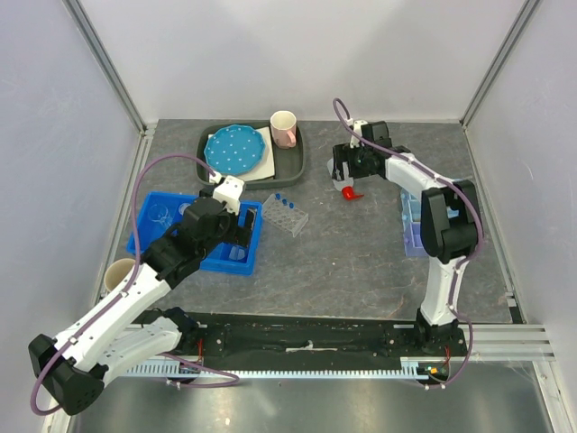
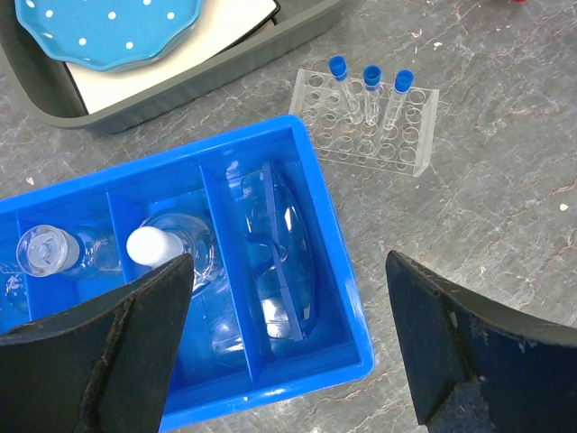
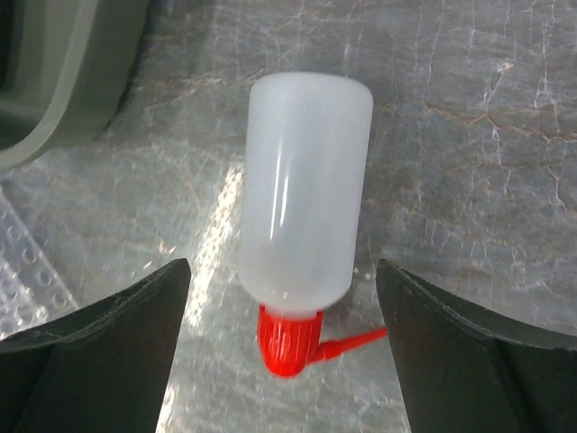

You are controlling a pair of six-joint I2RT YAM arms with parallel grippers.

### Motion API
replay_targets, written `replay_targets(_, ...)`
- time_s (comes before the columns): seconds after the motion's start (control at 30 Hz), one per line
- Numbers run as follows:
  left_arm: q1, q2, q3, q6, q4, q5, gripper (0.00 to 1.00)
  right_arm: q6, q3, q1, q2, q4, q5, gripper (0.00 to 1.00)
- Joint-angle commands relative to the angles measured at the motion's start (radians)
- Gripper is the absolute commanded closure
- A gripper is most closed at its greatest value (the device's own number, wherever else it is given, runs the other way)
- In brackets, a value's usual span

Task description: Organize the chemistry lab equipment

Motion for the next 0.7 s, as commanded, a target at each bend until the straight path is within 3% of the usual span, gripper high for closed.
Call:
replay_targets(0.0, 0.001, 0.000, -0.005, 0.039, 0.043, -0.019, 0.07, 0.055, 0.098, 0.011, 0.083, 0.018, 0.070, 0.09)
replay_targets(0.23, 0.001, 0.004, -0.005, 0.041, 0.043, -0.020, 0.07, -0.003, 0.177, 0.034, 0.175, -0.011, 0.147, 0.17)
replay_targets(0.33, 0.001, 0.004, -0.005, 0.041, 0.042, -0.020, 0.07, -0.035, 0.181, 0.039, 0.183, -0.017, 0.157, 0.29)
replay_targets(0.47, 0.001, -0.002, -0.005, 0.041, 0.043, -0.022, 0.07, -0.083, 0.168, 0.039, 0.157, -0.028, 0.151, 0.54)
replay_targets(0.57, 0.001, -0.005, -0.003, 0.041, 0.042, -0.022, 0.07, -0.126, 0.149, 0.039, 0.089, -0.052, 0.138, 0.67)
replay_targets(0.67, 0.001, -0.014, -0.002, 0.039, 0.043, -0.022, 0.07, -0.183, 0.122, 0.039, -0.019, -0.130, 0.102, 0.73)
